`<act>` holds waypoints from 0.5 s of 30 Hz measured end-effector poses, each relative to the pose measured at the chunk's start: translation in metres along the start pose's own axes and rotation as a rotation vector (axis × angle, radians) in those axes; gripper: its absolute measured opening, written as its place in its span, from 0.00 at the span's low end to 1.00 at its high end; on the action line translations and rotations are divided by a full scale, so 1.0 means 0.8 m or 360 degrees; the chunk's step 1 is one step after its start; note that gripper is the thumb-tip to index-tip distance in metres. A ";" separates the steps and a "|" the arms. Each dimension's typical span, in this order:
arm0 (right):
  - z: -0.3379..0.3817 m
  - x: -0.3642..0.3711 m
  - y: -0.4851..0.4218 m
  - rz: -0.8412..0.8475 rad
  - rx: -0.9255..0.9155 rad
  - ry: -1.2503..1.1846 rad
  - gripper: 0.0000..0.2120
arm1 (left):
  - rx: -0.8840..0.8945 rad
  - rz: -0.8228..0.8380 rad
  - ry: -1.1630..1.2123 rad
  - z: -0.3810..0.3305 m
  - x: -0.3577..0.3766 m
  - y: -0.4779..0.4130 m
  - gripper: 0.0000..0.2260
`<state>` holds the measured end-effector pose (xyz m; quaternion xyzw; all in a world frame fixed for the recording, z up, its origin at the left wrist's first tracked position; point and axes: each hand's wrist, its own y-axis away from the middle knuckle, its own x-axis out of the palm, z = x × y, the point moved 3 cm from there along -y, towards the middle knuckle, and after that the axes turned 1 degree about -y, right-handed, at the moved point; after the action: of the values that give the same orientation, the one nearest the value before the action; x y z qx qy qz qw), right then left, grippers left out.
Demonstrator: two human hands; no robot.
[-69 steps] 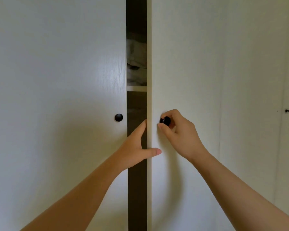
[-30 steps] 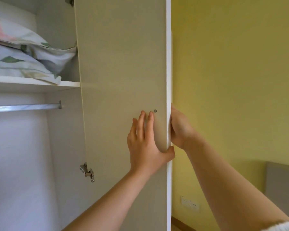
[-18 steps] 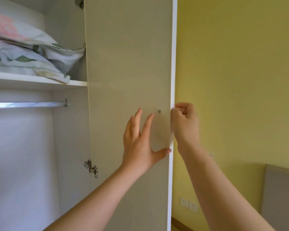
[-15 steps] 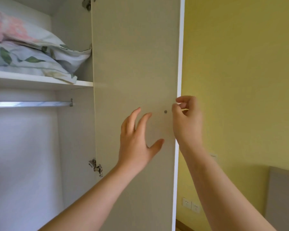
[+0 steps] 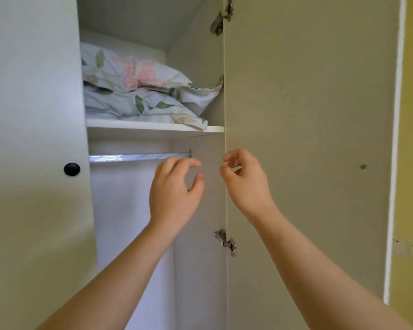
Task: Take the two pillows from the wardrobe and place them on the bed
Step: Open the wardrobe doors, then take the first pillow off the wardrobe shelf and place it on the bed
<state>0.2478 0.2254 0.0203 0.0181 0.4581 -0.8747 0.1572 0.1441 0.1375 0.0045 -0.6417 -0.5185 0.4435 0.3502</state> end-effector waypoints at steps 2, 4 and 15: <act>0.004 0.034 -0.001 0.0063 0.0016 -0.0059 0.05 | -0.0017 -0.0025 -0.0121 0.027 -0.023 -0.007 0.09; 0.009 0.067 -0.002 0.0132 0.0024 -0.0125 0.04 | -0.0012 -0.0068 -0.0252 0.052 -0.046 -0.013 0.09; 0.040 0.186 0.002 0.0349 0.0092 -0.0558 0.07 | -0.0001 -0.0063 -0.1213 0.170 -0.140 -0.054 0.15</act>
<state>0.1107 0.1600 0.0115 -0.0801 0.3937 -0.8548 0.3283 -0.0061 0.0364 0.0179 -0.4208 -0.6240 0.6433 0.1407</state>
